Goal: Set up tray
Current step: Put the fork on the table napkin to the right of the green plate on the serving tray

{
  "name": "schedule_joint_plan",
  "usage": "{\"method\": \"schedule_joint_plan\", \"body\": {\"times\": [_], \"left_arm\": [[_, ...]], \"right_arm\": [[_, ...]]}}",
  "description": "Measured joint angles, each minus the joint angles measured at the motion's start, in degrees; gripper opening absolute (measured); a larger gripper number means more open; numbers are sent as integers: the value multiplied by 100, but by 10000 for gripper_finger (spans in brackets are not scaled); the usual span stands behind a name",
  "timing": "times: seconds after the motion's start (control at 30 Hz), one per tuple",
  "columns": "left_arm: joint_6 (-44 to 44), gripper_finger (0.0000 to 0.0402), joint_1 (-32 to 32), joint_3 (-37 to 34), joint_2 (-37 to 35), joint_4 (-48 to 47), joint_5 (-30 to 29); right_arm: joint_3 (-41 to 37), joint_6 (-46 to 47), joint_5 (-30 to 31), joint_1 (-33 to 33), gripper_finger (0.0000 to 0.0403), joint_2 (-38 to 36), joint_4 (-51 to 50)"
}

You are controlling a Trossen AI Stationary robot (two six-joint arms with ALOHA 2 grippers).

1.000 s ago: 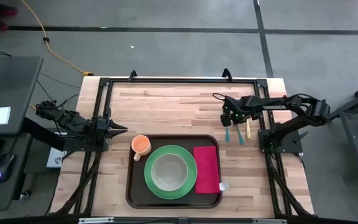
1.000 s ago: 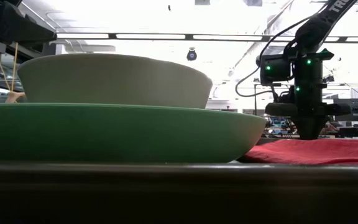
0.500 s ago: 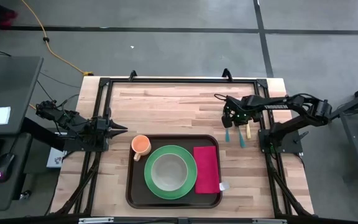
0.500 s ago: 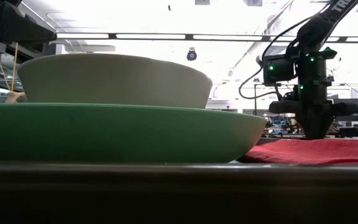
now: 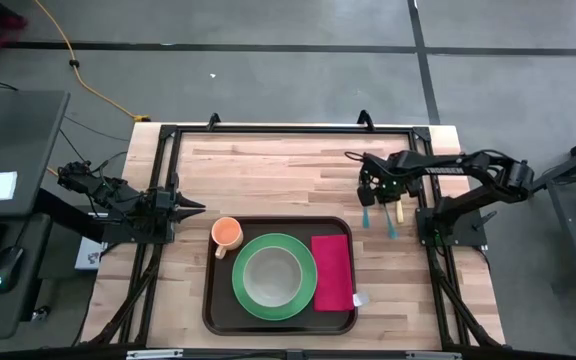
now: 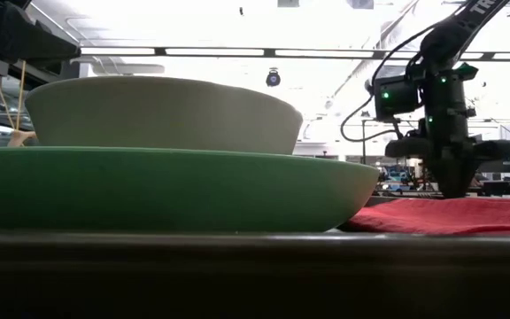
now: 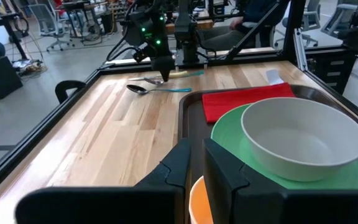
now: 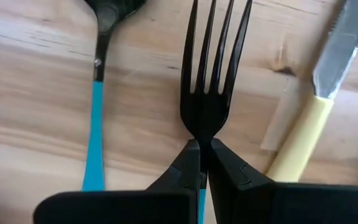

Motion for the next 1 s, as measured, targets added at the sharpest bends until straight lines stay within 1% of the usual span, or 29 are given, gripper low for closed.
{"method": "schedule_joint_plan", "body": {"times": [0.23, 0.37, 0.53, 0.83, 1.0], "left_arm": [[0, 69, 0, 0, -2, 0, -2], [0, 69, 0, 0, -1, -2, -4], [-1, 69, 0, 0, -1, 0, -7], [-2, 69, 0, 0, -2, 0, -7], [-1, 69, 0, 0, -1, 0, -6]], "right_arm": [[475, -10, -41, 11, 3, -4, -647], [717, 116, -43, 185, 5, -7, -1082], [942, 377, -22, 513, 3, -9, -1477], [1168, 1134, -92, 1223, 8, -11, -1510], [1283, 1711, -166, 1757, 6, -11, -1507]]}}
